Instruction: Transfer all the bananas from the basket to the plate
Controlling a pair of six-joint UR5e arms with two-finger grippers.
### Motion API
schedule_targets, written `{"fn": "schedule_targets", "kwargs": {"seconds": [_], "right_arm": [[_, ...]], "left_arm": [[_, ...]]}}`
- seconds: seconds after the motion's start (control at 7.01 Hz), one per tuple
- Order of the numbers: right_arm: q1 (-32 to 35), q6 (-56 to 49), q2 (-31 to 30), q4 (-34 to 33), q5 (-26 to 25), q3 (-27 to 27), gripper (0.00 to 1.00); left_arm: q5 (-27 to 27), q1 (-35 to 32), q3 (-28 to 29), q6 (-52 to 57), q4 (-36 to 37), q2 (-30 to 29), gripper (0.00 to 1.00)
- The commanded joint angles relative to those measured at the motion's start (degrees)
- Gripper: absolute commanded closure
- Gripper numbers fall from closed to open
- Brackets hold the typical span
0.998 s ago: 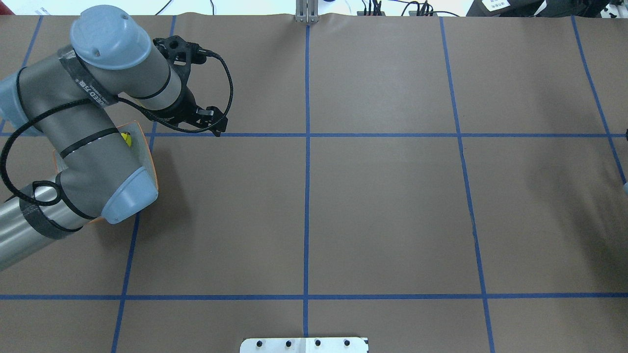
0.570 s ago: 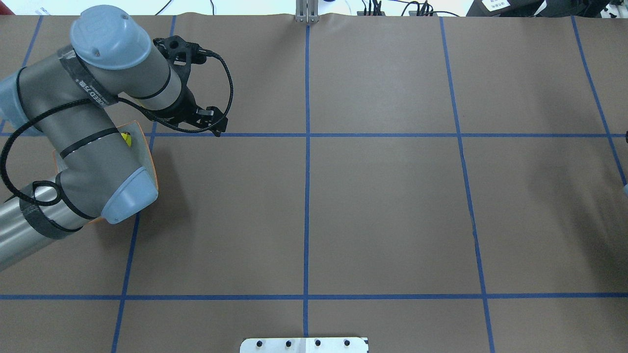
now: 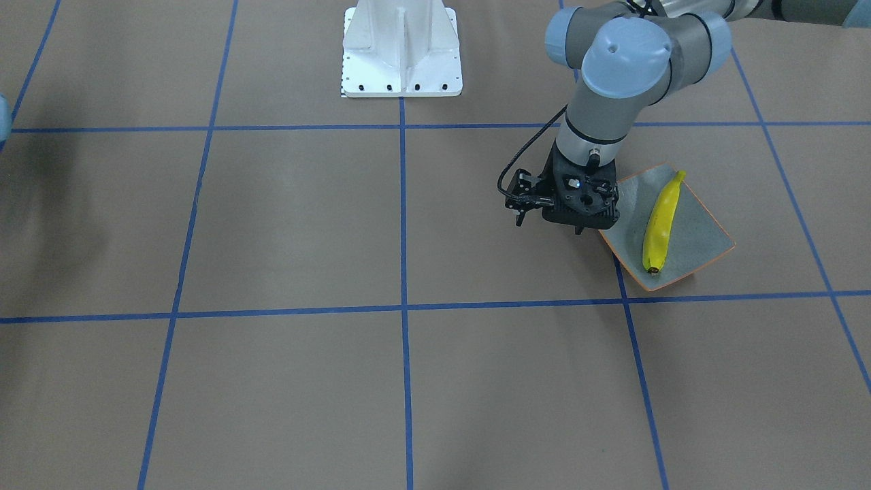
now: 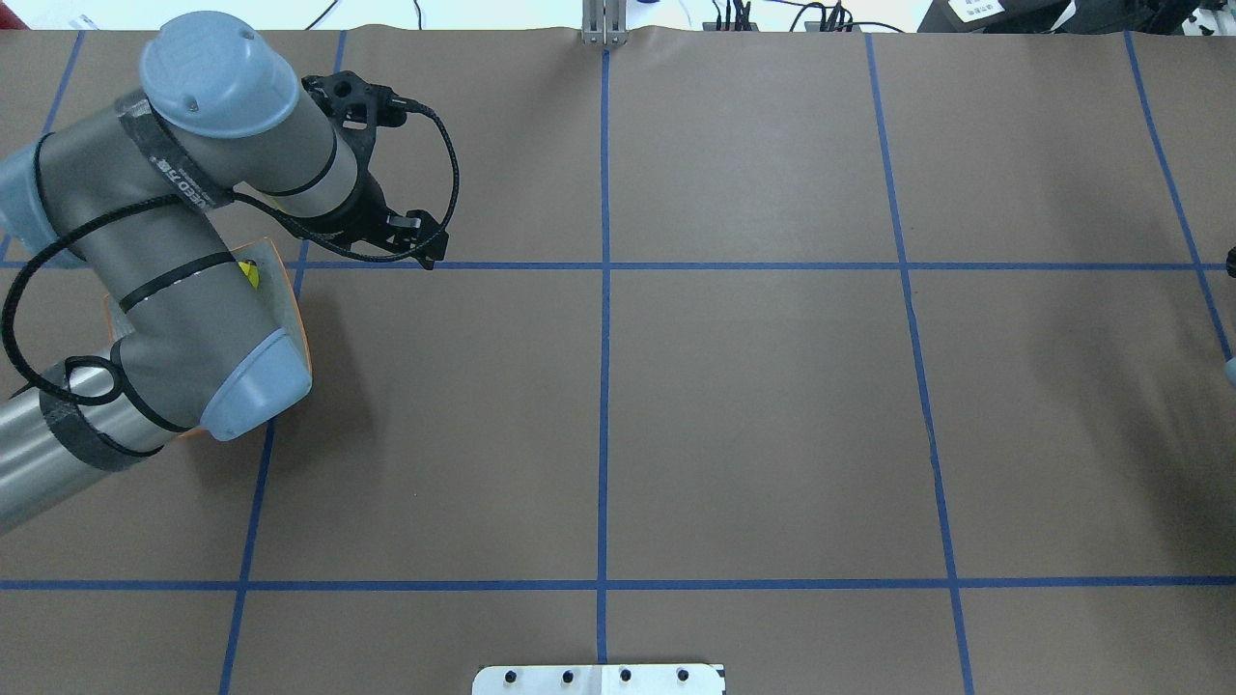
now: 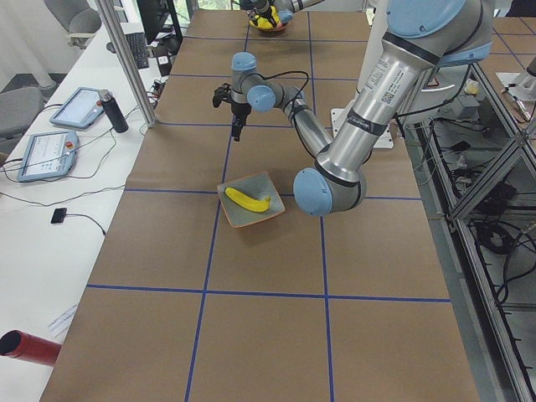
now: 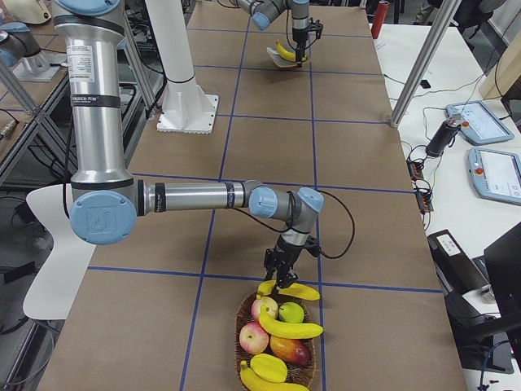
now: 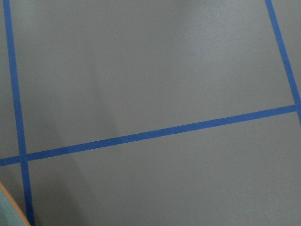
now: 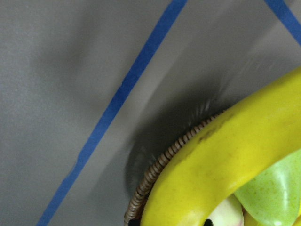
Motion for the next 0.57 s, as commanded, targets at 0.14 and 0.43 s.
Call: {"fn": "schedule_targets", "kwargs": {"seconds": [0.14,0.43], "right_arm": [[5.9,-0.8,0.2,-2.1,-0.1,7.6,1.00],[7.1,-0.7,2.4,-4.6,0.5,11.1,1.00]], "left_arm": [[0.0,0.0,0.3,0.1,0.0,0.1,0.00],[0.0,0.0,1.2,0.1,-0.1,0.2,0.00]]}}
